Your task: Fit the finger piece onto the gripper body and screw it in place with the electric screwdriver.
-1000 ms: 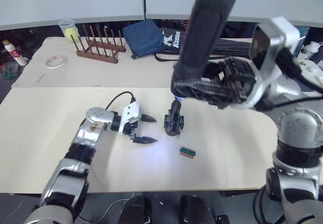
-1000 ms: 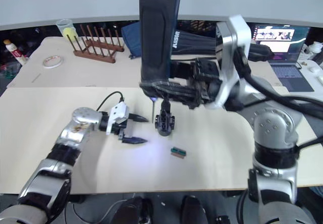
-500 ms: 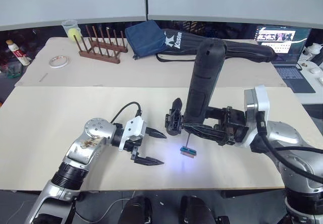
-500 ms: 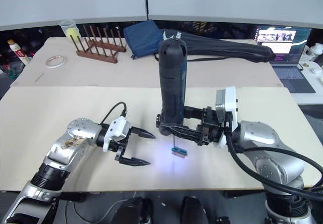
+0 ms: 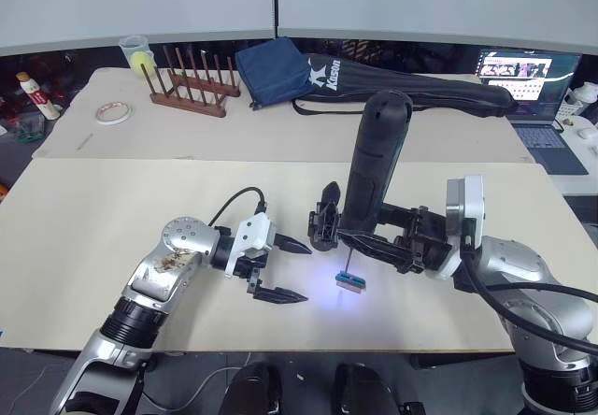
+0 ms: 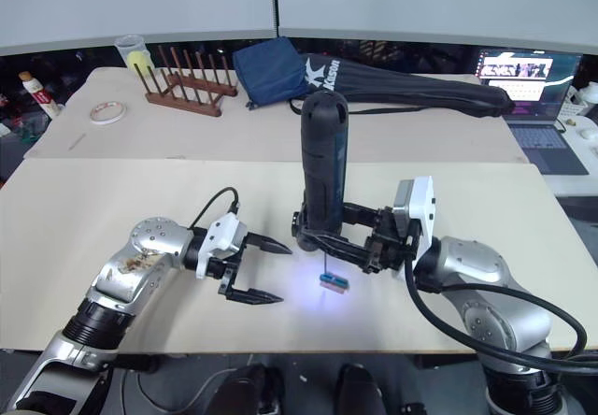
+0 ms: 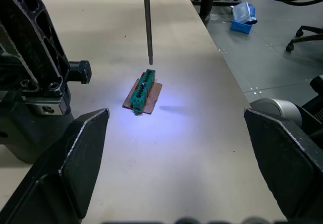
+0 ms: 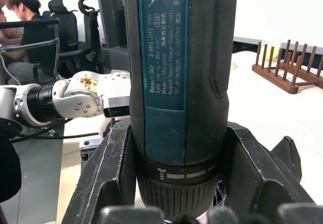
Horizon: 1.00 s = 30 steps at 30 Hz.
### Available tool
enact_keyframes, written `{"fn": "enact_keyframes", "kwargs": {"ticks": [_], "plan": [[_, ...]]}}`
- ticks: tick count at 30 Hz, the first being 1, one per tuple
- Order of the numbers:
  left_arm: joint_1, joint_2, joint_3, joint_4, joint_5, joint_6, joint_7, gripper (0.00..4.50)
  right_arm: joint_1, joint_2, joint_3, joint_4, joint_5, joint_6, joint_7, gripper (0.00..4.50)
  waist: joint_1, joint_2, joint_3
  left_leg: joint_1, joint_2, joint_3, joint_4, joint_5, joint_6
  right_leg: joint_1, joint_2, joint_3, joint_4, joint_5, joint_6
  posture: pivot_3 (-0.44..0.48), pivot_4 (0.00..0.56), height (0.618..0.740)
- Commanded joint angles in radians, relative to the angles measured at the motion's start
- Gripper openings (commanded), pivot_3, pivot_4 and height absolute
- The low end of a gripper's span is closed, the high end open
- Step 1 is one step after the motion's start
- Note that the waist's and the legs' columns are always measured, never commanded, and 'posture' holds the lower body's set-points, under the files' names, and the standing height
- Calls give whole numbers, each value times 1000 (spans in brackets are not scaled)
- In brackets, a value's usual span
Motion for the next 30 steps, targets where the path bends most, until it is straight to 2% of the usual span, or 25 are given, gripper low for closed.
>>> {"fn": "enact_keyframes", "kwargs": {"ticks": [1,30], "plan": [[-21,1,1,-1,-10,-21,-6,4500,1,4,-13,-33,0,-51,6,1913,0,0,0,0,0,0,0,0,0,0,0,0,0,0,0,0,150,740],[-46,-4,-10,30,-3,-42,-1,4500,17,8,5,4,-66,-96,47,1913,2,0,0,0,-1,0,0,0,0,0,0,0,0,0,0,0,150,740]]}}
